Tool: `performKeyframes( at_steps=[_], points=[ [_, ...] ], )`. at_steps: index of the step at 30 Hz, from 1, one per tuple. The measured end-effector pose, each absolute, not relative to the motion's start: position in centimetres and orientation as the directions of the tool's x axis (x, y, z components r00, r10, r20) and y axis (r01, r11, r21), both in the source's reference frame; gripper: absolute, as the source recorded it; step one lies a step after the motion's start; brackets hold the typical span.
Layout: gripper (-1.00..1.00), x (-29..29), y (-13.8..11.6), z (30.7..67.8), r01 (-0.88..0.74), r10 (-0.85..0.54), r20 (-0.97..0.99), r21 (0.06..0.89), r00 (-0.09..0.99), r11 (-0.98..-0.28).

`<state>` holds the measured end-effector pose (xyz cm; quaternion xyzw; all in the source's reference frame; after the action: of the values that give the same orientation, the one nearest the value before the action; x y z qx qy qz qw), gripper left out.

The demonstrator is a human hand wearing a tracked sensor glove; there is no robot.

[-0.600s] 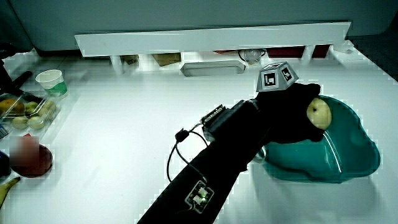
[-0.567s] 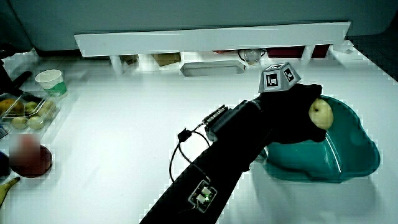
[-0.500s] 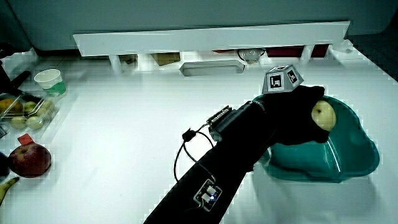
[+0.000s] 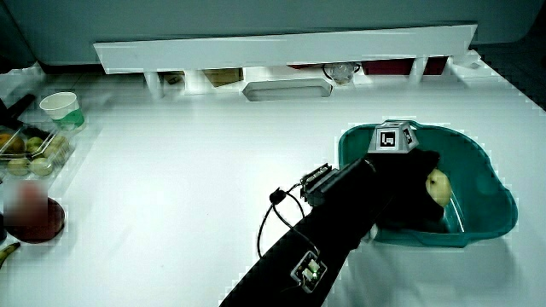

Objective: Place pear into plate

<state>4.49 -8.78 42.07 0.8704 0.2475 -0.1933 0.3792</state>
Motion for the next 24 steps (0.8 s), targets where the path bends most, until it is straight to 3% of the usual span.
performKeyframes(
  at_steps=[8,20,24],
  points=[
    [0.0,4.8,-8.7,44.1,0.559,0.253,-0.513,0.626,0.82,-0.544],
    [0.0,4.4,-8.6,44.2,0.518,0.195,-0.495,0.684,0.847,-0.513],
    [-0.21,4.0,-8.7,44.2,0.523,0.176,-0.514,0.676,0.839,-0.519]
  ],
)
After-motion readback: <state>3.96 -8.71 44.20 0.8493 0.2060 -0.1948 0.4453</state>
